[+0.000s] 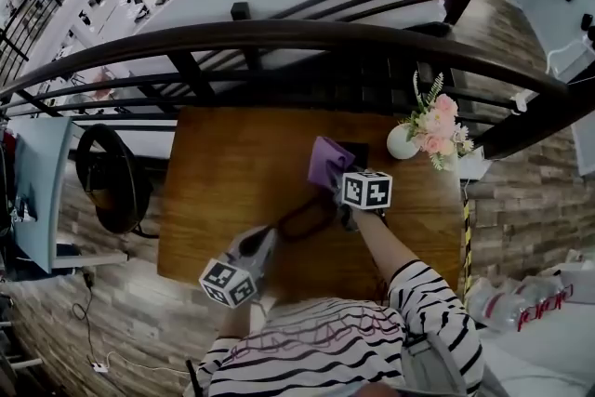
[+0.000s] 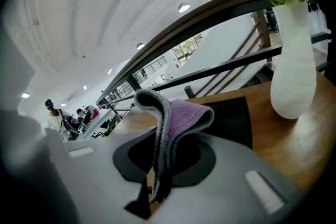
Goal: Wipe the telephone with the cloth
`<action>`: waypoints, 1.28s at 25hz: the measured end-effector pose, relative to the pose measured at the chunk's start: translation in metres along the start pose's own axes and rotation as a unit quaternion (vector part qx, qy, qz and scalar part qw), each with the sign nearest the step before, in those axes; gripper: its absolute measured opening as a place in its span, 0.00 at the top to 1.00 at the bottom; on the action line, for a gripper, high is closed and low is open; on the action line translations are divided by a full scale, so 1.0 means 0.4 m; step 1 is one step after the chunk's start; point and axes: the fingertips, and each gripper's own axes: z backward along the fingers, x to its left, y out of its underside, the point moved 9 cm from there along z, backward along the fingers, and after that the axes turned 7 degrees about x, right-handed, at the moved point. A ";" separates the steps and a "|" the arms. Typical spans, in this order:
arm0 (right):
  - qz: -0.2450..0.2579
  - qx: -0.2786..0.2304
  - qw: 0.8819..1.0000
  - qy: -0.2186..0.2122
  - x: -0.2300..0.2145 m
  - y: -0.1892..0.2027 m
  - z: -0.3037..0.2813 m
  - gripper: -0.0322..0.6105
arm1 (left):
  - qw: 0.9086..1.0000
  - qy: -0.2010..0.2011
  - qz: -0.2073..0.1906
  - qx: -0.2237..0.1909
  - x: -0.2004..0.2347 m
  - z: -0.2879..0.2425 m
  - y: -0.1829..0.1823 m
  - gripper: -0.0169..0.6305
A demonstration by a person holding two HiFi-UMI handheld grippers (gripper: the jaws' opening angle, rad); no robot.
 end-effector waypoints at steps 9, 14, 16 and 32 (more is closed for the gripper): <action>-0.025 -0.013 0.998 0.050 -0.122 0.004 0.063 0.89 | 1.000 0.016 -0.007 0.003 -0.026 -0.060 -0.014 0.97; -0.040 -0.029 0.994 0.095 -0.197 0.007 0.143 0.89 | 0.999 0.028 -0.012 0.011 -0.056 -0.090 -0.011 0.97; -0.044 -0.034 0.992 0.110 -0.220 0.009 0.167 0.89 | 0.999 0.032 -0.014 0.014 -0.060 -0.096 -0.012 0.97; -0.031 -0.077 0.995 0.058 -0.095 0.062 0.226 0.89 | 0.998 0.057 -0.022 0.014 -0.076 -0.077 -0.007 0.97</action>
